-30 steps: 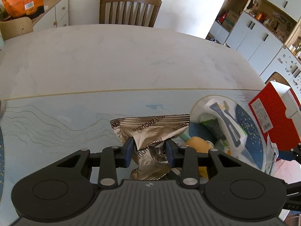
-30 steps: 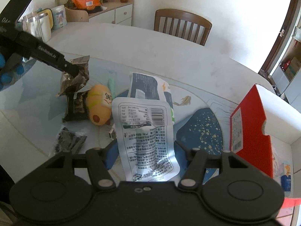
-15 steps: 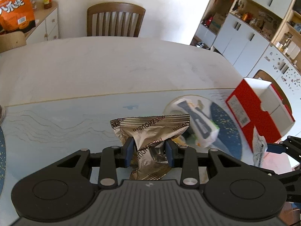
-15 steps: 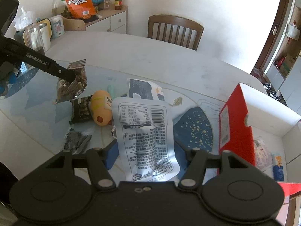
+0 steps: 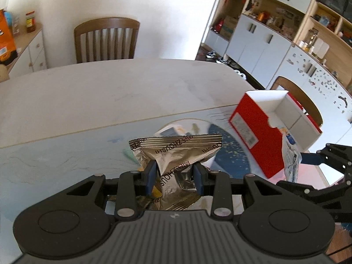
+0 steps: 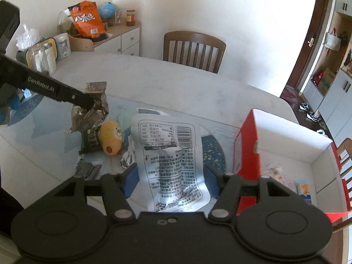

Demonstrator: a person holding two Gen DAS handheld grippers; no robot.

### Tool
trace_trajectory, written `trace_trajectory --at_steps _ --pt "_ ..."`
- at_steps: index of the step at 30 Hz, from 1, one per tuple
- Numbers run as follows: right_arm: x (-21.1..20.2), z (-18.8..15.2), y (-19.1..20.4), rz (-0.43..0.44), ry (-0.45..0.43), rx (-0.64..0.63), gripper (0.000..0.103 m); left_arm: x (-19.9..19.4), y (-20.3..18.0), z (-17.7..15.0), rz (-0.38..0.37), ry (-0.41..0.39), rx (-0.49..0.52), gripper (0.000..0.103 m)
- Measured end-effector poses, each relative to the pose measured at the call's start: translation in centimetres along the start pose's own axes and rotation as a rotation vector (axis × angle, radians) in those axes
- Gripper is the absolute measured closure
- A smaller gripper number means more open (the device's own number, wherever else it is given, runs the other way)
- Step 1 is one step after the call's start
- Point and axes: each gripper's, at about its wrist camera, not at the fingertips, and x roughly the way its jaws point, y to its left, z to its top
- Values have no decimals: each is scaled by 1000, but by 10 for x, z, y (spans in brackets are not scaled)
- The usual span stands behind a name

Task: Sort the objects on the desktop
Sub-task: 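Carry the foil bag and white pouch with both tools over the red box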

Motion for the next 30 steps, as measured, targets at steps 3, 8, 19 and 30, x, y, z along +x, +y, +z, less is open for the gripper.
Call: trace_trajectory --at_steps 3,8,19,30 --pt "-8 2 -12 -1 -3 21 41 0 -15 3 -9 0 23 69" --pt "-19 3 -33 -7 -14 38 41 4 -40 8 -31 1 57 69" --pt "-32 -7 -78 -40 -24 79 41 24 -103 21 -74 4 119 69" --pt "-36 -17 -138 -62 -29 87 41 52 -168 42 -111 3 178 69"
